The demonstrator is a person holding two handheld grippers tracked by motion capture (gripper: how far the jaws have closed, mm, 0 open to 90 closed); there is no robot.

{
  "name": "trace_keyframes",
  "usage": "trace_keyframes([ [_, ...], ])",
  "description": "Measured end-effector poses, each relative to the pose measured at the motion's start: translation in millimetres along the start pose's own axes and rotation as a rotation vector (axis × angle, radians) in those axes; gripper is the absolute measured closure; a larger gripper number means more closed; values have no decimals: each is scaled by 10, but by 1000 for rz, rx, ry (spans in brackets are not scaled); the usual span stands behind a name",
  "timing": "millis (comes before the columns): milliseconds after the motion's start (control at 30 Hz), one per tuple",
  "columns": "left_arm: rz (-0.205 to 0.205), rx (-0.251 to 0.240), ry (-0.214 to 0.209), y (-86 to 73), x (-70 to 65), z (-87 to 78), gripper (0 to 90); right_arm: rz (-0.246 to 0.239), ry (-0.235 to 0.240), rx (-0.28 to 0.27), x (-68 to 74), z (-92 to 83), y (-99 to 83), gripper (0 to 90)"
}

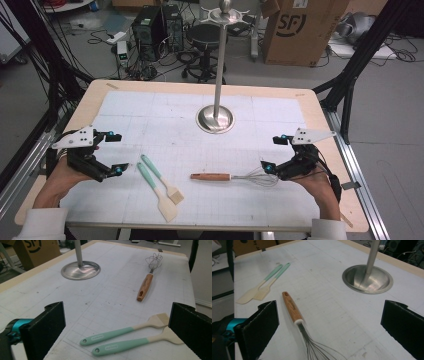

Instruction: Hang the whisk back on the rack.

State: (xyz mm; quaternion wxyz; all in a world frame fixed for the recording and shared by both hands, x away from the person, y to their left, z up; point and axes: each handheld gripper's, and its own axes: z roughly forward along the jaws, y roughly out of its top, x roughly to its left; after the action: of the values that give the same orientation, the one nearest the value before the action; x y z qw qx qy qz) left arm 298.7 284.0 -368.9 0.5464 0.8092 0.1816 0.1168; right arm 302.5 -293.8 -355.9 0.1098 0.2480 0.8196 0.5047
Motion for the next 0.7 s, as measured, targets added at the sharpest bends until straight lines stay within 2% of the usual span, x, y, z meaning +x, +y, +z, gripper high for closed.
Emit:
trace_keyframes([
  [200,1,17,19,-45,-10,-30,17,-31,45,13,11,47,150,2],
  [300,-7,8,26,-59,-14,-53,16,-36,74,28,10,88,236,2],
  [400,10,-1,43,-62,-22,-74,17,-67,91,55,23,133,317,2],
  [500,5,2,38,-70,-21,-69,17,-85,114,78,44,181,387,2],
  [700,-1,3,34,-72,-8,-62,17,-120,152,163,71,300,492,1],
])
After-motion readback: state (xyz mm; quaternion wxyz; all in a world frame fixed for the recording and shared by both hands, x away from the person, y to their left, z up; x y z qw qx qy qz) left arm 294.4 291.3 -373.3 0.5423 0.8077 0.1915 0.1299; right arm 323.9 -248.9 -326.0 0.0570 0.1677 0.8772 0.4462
